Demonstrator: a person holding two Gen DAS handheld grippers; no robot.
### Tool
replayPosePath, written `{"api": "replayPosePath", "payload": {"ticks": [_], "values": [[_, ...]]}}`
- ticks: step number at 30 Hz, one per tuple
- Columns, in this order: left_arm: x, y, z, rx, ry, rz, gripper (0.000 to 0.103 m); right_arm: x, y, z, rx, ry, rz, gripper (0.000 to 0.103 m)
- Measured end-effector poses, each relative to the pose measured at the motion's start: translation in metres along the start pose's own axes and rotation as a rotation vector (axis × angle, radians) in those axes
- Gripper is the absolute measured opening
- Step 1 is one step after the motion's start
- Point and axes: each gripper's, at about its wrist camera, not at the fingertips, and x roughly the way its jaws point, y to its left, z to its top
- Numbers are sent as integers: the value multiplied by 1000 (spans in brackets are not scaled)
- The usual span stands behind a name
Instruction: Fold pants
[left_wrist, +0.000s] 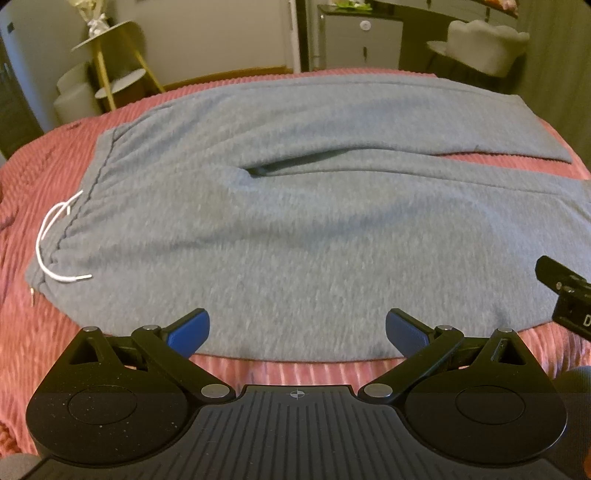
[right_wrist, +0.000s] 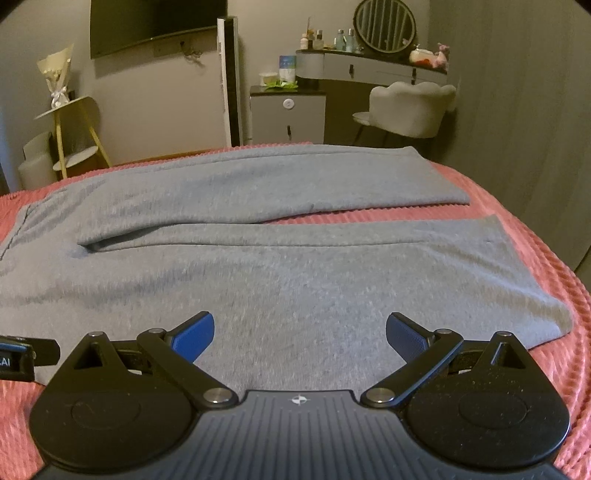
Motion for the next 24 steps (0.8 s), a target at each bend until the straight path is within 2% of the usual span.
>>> {"api": "replayPosePath", "payload": {"ticks": [6,15,24], "values": [[0,0,-2,2,2,1,103,3,-3,-3,24,22,1,100],[1,-1,-4,1,3,1,103,1,6,-4,-42,7,-33,99],[-3,1,-3,-3,5,-1,103,-2,3,-3,-34,-5,-24,99]]}}
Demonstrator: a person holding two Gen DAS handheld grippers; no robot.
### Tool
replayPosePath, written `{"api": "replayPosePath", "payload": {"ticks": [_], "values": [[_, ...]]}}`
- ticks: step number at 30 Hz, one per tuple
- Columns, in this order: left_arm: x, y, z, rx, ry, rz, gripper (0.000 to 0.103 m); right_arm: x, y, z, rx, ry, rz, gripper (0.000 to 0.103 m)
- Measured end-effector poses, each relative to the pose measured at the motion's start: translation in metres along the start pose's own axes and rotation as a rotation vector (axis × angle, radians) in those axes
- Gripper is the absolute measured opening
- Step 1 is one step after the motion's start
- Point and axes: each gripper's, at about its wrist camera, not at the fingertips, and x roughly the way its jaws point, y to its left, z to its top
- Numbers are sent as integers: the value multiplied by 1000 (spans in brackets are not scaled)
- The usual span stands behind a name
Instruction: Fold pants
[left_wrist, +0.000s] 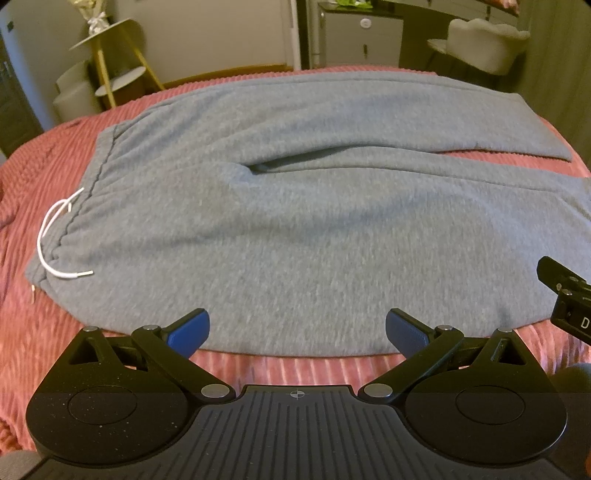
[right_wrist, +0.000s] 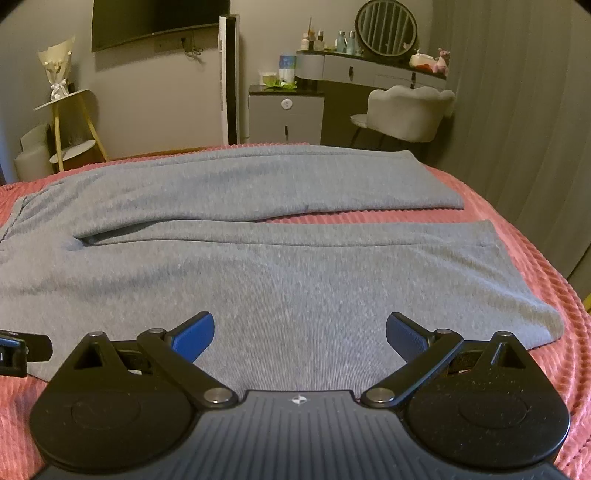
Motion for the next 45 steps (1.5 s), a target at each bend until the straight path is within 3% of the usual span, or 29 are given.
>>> {"api": "replayPosePath", "payload": {"ticks": [17,25,37,40,42,45], "values": [[4,9,3,-18,23,17,103,-3,0,6,18,-8,-2,99],[39,15,11,-16,56,48,103,26,-4,7,46,61,-9,99],[76,16,50,-53,69,16,103,83,-11,17,31,141,-17,99],[77,22,77,-113,19,-3,103,105,-15,35,56,148,23,99],[83,28,97,-145,-59,-2,103,125,-20,66,72,124,51,99],[107,38,115,-137,-116,119,103,164,-30,120,106,75,47,99]]}}
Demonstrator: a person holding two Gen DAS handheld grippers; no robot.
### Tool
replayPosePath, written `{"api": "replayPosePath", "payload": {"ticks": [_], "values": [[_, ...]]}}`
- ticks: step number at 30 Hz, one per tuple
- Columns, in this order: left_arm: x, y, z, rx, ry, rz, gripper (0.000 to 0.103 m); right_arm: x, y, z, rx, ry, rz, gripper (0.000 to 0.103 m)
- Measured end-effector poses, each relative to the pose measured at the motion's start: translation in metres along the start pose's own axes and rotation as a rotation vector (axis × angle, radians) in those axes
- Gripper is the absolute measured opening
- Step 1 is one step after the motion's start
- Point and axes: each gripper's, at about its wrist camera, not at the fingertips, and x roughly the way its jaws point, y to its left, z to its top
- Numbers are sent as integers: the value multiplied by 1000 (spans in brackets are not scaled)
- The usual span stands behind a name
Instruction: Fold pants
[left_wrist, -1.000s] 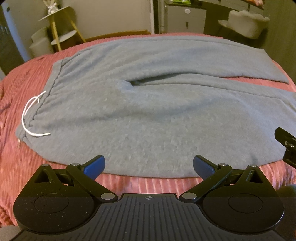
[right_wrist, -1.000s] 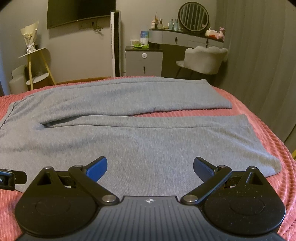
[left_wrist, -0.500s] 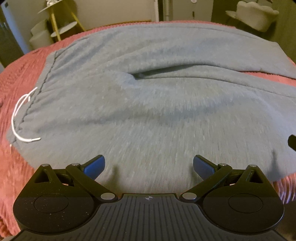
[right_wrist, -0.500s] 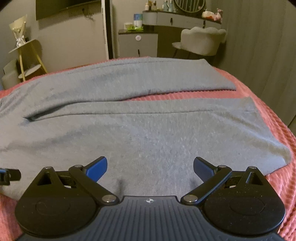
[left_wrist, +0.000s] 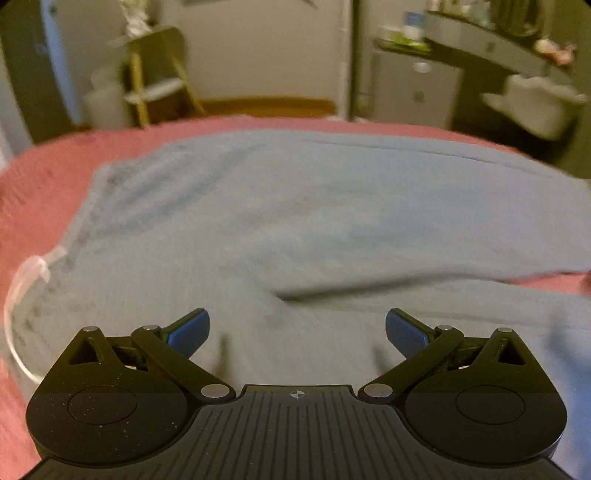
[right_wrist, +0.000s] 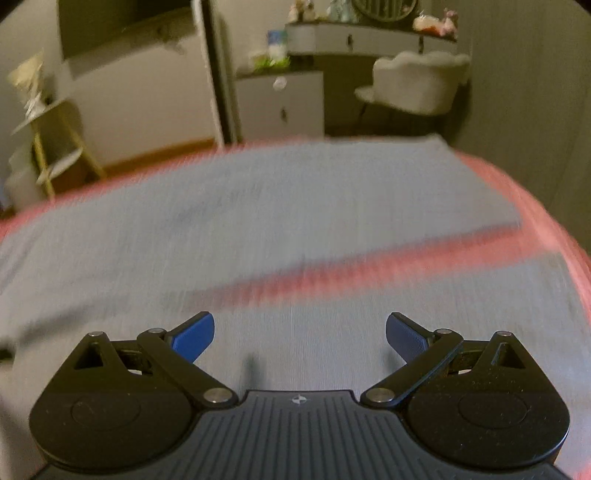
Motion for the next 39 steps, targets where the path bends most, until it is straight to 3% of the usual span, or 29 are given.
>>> {"api": "replayPosePath", "payload": {"ticks": [3,4,6,8,10,14,19,20,21,22,24,26,27,33,39], "values": [[17,15,-6,-2,-102,117,103,47,-7,66,70,-31,-9,99],[20,22,-9,-25,-137,121,103,65,-10,86,96,-32,-14,99],[26,35,-10,-101,-172,50,103,107,-15,126,161,-21,-54,99],[38,46,-8,-189,-159,-46,103,148,-20,156,231,2,-109,99],[53,52,-6,-224,-129,-95,103,190,-24,179,307,52,-151,99],[78,49,-13,-183,-81,-102,103,243,-33,201,414,107,-195,99],[84,53,-19,-176,-124,-114,103,282,-49,203,473,181,-281,100],[84,55,-19,-176,-128,-121,103,285,-47,203,452,180,-297,96],[85,56,-19,-174,-133,-129,103,287,-44,202,419,181,-321,85],[86,56,-19,-172,-137,-136,103,285,-41,200,388,177,-341,78],[86,57,-20,-159,-149,-148,103,272,-42,193,363,151,-343,38],[86,58,-20,-152,-160,-155,103,256,-52,184,399,132,-296,12],[86,59,-20,-149,-163,-158,103,246,-60,180,432,122,-254,6],[77,70,-15,-155,-145,-206,103,162,-73,135,457,6,-118,5],[45,102,-1,-278,-196,-252,103,34,-93,19,465,-11,-32,5]]}}
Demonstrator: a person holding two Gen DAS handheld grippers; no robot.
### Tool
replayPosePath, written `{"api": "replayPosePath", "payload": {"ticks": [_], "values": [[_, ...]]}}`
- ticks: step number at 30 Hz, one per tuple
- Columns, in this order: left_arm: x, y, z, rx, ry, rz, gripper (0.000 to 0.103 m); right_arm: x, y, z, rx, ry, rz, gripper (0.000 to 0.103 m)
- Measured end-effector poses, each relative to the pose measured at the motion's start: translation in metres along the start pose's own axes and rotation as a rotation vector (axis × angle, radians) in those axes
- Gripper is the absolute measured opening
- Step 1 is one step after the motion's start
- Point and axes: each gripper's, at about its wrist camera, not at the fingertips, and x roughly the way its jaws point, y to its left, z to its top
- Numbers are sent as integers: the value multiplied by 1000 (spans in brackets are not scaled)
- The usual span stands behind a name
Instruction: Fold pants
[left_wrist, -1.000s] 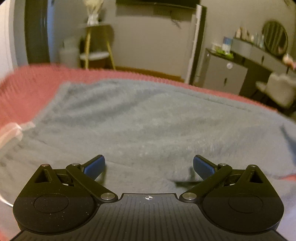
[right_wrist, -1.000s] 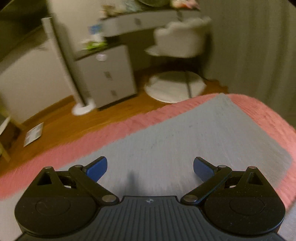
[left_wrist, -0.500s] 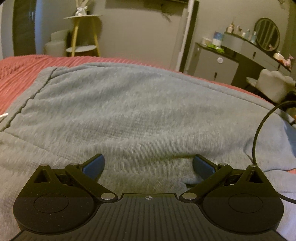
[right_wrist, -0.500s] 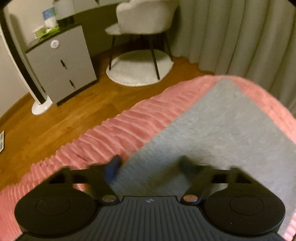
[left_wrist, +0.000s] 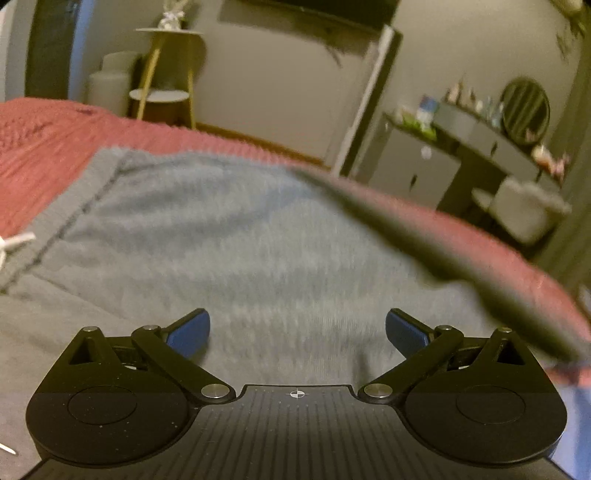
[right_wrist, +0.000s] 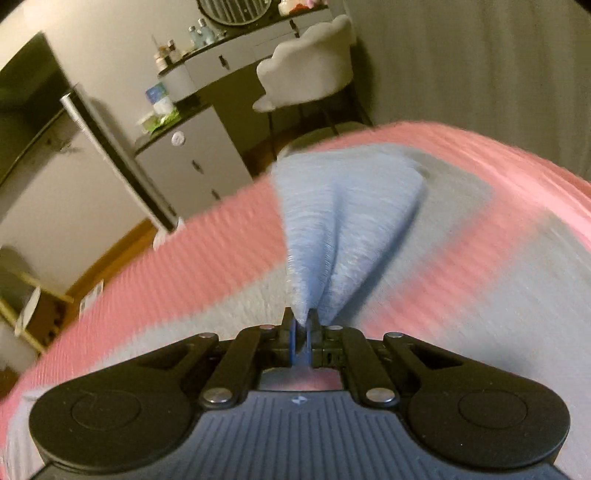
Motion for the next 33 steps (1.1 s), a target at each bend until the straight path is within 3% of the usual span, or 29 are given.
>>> {"api": "replayPosePath", "payload": {"ticks": [4,6,8,10,13,14,15,16,17,18,20,22,23,25,28,29,30,31,32,33], "values": [[-1,0,30,-40,0,-15,103,-33,-48,-72,49,138,3,5],[7,2,47,-68,2,11,103,-36,-61,-93,10,133,-50,4],[24,7,65,-109,22,7,103,-37,-65,-99,-8,102,-65,1],[45,8,83,-177,74,-10,103,-38,-58,-95,-31,82,-53,6],[83,1,103,-262,171,-96,103,-45,-48,-89,-88,23,-36,11],[96,-3,107,-276,206,-82,103,-46,-47,-87,-93,13,-29,21],[108,-8,110,-281,235,-67,103,-45,-45,-83,-95,4,-24,39],[121,-13,113,-269,261,-53,103,-48,-45,-84,-91,-12,-25,50],[133,-17,116,-256,283,-39,103,-49,-44,-79,-92,-34,-24,72],[144,-21,118,-242,309,-21,103,-53,-45,-79,-93,-58,-32,83],[160,-28,119,-209,337,2,102,-57,-42,-71,-119,-116,-51,86],[171,-34,116,-178,337,-1,89,-53,-34,-60,-175,-150,-69,95],[177,-36,115,-153,345,2,77,-47,-28,-56,-215,-148,-74,97],[183,-41,112,-103,342,31,70,-30,-14,-50,-303,-136,-85,97],[180,-44,115,-67,338,34,46,-1,2,-50,-405,-71,-122,97],[177,-42,116,-61,342,20,33,12,4,-50,-425,-25,-153,91],[174,-40,117,-61,346,3,23,26,2,-50,-431,10,-198,80],[170,-36,118,-64,356,-18,20,33,-3,-48,-414,10,-209,77],[168,-33,118,-66,366,-30,15,32,-10,-44,-377,-10,-197,60],[163,-32,118,-67,368,-35,13,29,-17,-37,-331,-21,-198,32]]}}
